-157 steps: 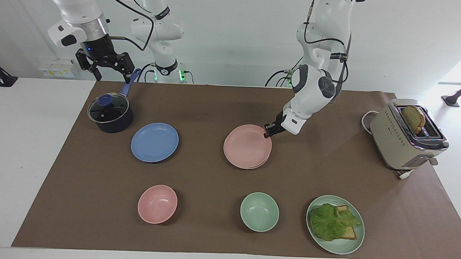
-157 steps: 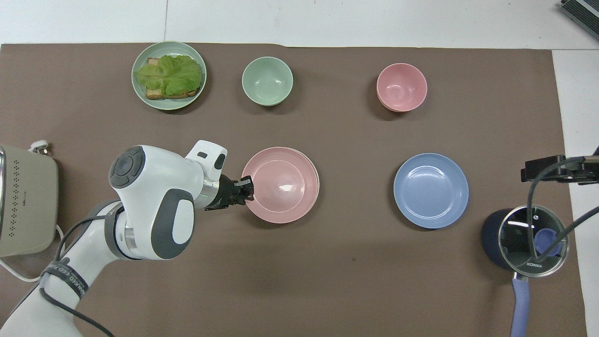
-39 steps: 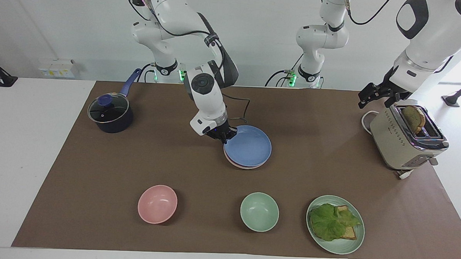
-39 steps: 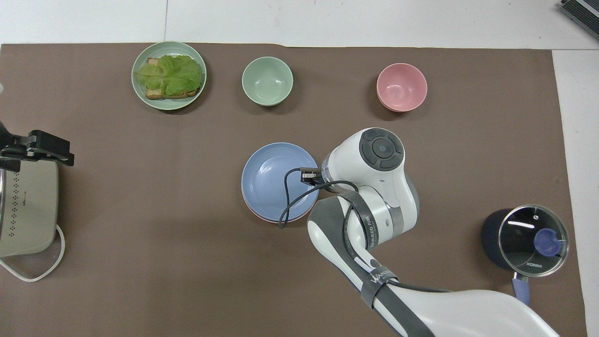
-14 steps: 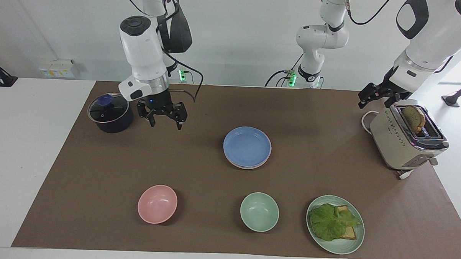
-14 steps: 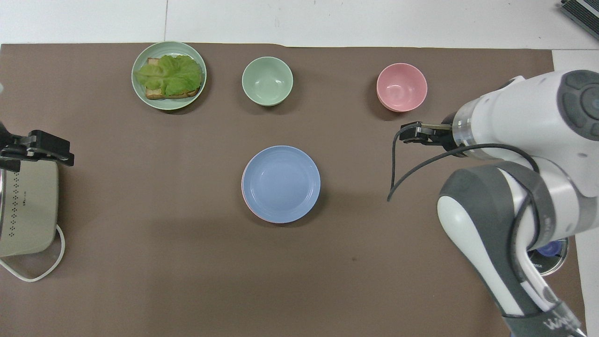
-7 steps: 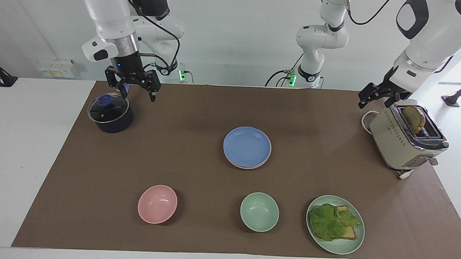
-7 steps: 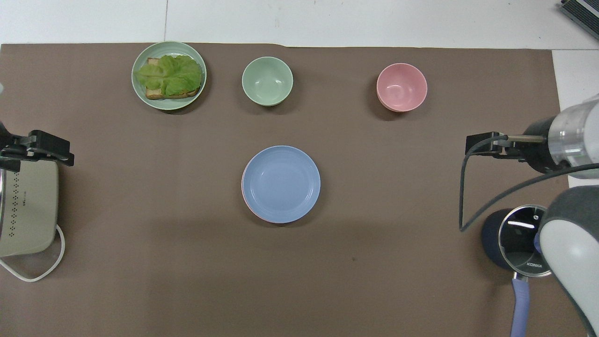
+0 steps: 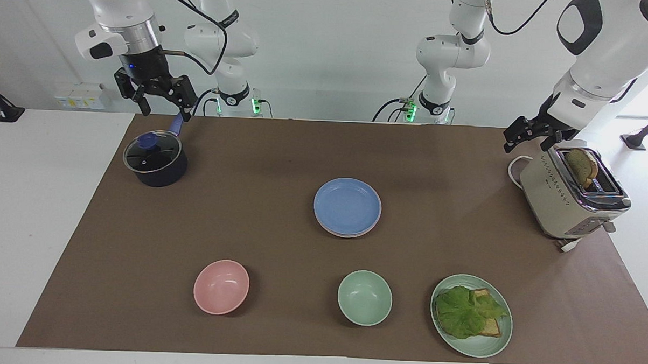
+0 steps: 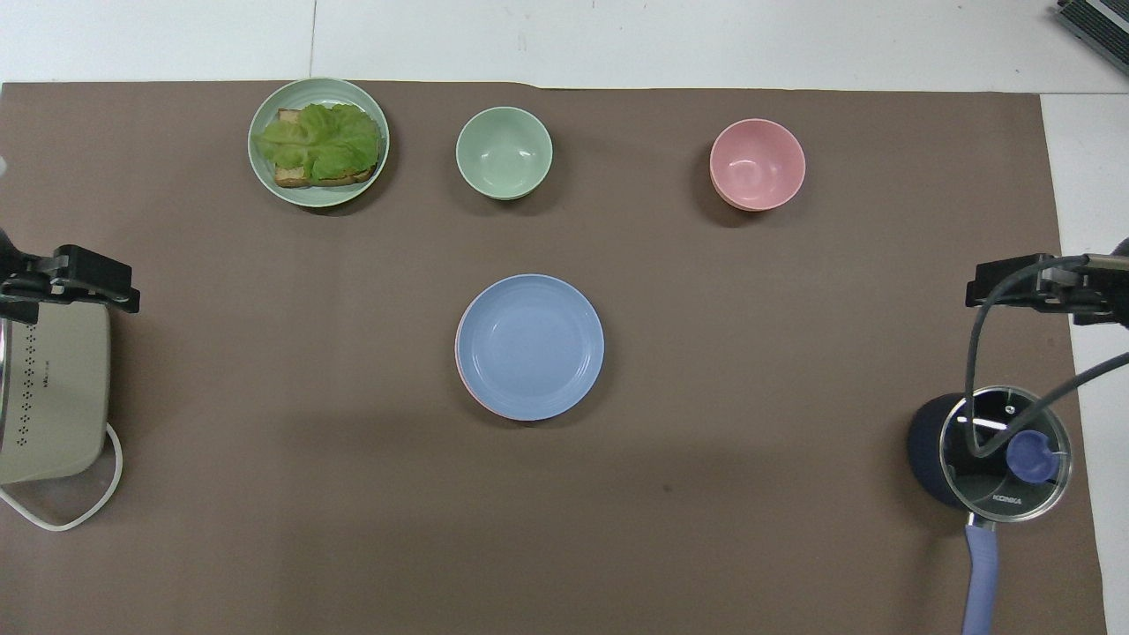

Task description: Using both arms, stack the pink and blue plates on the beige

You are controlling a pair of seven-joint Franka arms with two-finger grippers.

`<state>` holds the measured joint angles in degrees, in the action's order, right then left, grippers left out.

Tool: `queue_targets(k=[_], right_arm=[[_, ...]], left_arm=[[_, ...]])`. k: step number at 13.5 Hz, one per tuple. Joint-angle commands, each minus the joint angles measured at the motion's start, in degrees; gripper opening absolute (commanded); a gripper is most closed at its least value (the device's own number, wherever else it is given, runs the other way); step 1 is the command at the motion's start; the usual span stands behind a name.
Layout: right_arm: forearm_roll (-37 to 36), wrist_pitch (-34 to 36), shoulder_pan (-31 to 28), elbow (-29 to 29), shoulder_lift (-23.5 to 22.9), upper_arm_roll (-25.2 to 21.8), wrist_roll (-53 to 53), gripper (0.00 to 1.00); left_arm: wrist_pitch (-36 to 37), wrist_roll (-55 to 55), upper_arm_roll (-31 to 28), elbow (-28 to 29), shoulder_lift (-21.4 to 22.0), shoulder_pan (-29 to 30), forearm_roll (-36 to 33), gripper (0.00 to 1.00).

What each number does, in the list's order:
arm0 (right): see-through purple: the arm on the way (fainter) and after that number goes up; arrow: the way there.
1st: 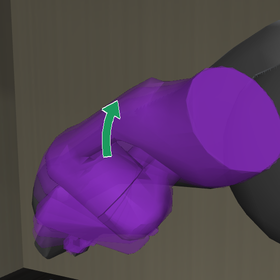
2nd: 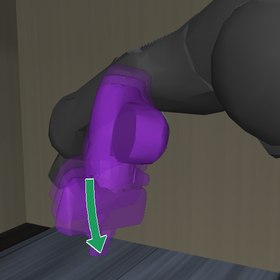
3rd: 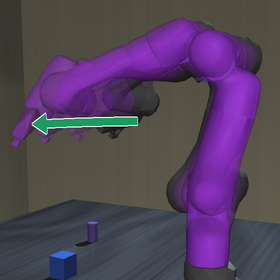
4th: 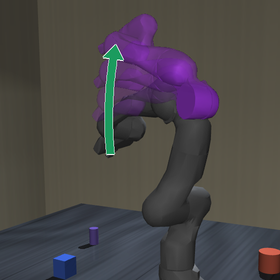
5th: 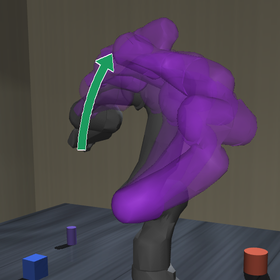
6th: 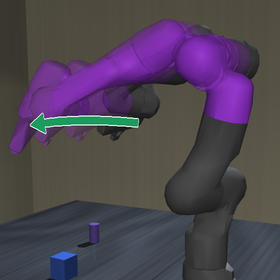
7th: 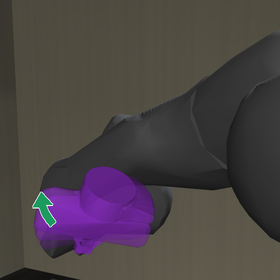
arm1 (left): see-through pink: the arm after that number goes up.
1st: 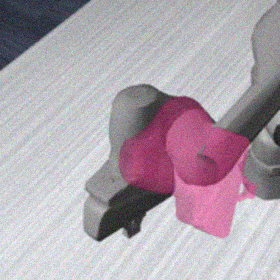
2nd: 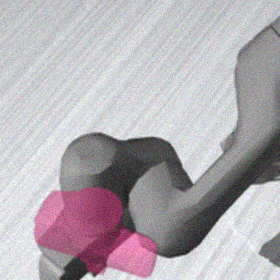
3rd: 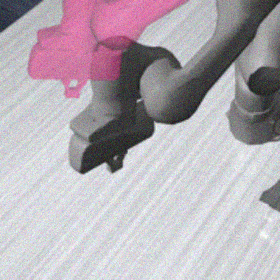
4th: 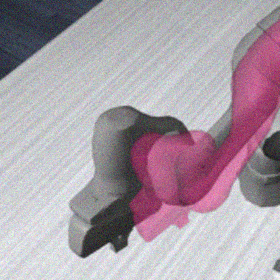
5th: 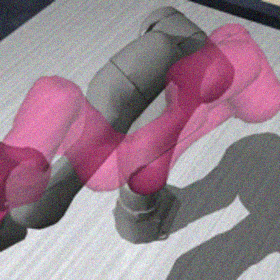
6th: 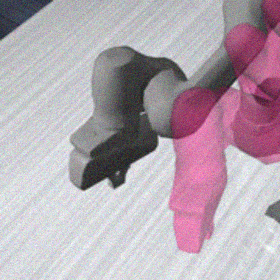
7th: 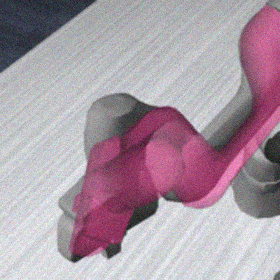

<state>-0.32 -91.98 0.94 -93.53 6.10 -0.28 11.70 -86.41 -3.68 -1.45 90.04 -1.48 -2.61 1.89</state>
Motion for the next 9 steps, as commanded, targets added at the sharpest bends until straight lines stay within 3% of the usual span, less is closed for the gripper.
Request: queue_targets(k=[1,9], right_arm=[[0.3,1.5,-1.0,-0.3,0.8,-0.2,-1.2,1.00],[0.2,1.5,-1.2,-1.5,1.2,-0.4,-9.0,1.00]], left_arm=[[0.9,0.3,0.4,-0.7,0.1,0.6,-0.3,1.00],[0.9,0.3,0.4,-0.7,0.1,0.6,-0.3,1.00]])
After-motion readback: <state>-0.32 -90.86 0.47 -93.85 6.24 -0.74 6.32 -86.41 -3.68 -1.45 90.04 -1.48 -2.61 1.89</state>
